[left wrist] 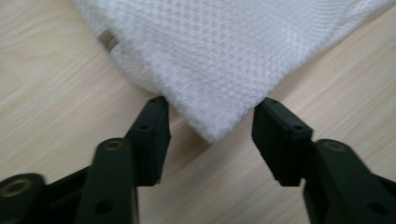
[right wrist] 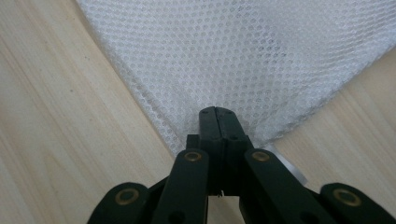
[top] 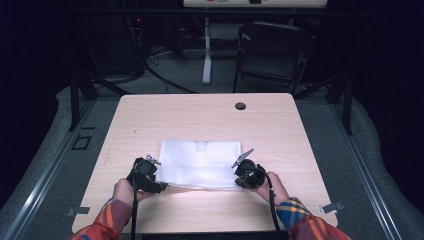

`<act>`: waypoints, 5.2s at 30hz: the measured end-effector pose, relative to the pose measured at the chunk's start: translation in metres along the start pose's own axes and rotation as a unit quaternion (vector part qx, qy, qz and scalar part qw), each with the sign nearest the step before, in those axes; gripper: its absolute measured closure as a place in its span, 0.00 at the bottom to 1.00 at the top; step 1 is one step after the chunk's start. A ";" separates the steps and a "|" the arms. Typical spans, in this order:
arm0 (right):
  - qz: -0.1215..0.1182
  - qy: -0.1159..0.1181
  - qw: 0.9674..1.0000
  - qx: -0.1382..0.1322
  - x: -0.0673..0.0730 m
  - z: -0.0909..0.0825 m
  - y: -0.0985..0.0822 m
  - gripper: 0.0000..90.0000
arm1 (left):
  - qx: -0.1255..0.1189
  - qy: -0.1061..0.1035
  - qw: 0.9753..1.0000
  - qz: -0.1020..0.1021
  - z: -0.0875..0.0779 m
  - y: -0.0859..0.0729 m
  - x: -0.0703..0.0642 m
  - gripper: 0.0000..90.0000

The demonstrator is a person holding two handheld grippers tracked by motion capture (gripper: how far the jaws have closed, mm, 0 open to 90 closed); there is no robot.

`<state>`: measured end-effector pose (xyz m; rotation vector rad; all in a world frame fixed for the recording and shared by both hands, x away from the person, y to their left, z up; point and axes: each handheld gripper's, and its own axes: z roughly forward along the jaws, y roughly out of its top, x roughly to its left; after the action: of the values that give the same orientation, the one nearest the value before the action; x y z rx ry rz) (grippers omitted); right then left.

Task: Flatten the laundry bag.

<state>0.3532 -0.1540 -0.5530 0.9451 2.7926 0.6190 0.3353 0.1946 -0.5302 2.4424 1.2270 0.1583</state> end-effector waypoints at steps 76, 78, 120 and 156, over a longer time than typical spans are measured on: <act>0.053 0.032 0.997 -0.036 -0.004 -0.034 -0.023 0.19 | -0.023 -0.073 0.975 0.207 0.054 0.067 -0.074 0.63; 0.053 0.034 0.997 -0.035 -0.004 -0.034 -0.022 0.19 | -0.011 -0.065 0.976 0.208 0.057 0.067 -0.075 0.65; -0.017 0.020 0.998 -0.054 0.036 -0.022 0.000 0.97 | -0.127 -0.008 0.970 0.208 0.031 0.068 -0.075 0.97; -0.034 -0.029 0.997 -0.059 0.034 0.018 0.018 1.00 | -0.102 -0.029 0.975 0.195 0.031 0.075 -0.080 0.97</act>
<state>0.3406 -0.1146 -0.5619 0.8291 2.6909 0.7242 0.3510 0.0826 -0.5223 2.4556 0.6574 0.3035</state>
